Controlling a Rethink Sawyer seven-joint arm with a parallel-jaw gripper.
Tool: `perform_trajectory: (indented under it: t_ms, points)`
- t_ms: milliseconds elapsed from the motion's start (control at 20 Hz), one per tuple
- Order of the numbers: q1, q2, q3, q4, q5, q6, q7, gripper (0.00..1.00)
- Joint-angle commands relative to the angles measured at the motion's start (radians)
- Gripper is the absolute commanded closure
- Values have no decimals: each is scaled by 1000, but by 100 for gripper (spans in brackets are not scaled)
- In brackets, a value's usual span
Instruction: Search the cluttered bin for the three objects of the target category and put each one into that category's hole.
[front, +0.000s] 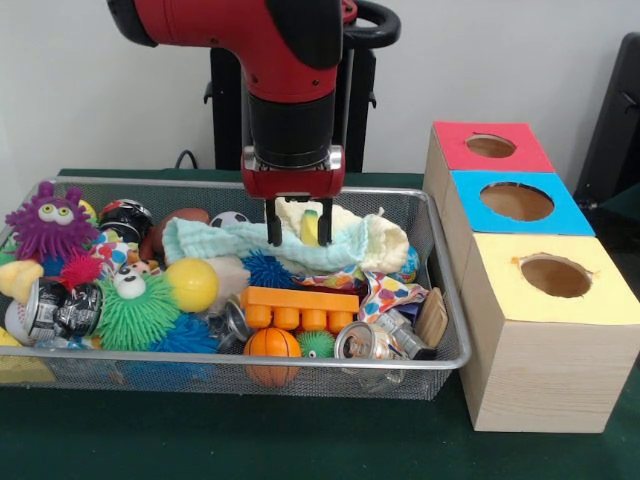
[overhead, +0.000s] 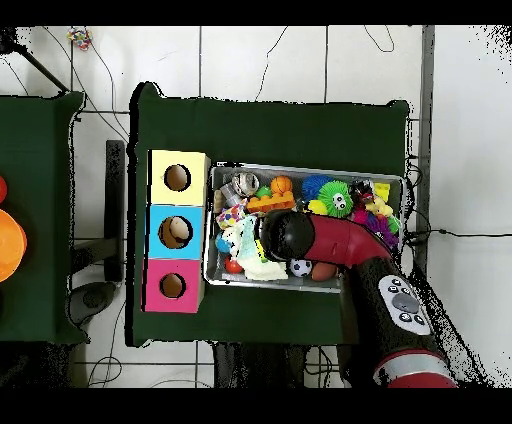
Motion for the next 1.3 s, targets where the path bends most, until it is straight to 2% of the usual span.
perform_trajectory:
  t_ms: [50, 300, 600, 1050, 1100, 1300]
  points:
    - [10, -7, -11, 6, -34, -38, 108, 0]
    - [23, -9, -21, 16, -33, -58, 118, 0]
    - [24, -45, -17, 47, -11, -40, 121, 0]
    - [39, -58, -41, 50, 8, -15, 150, 0]
    - [41, -59, -44, 52, 9, -15, 154, 100]
    - [50, -58, -60, 56, 1, -25, 159, 100]
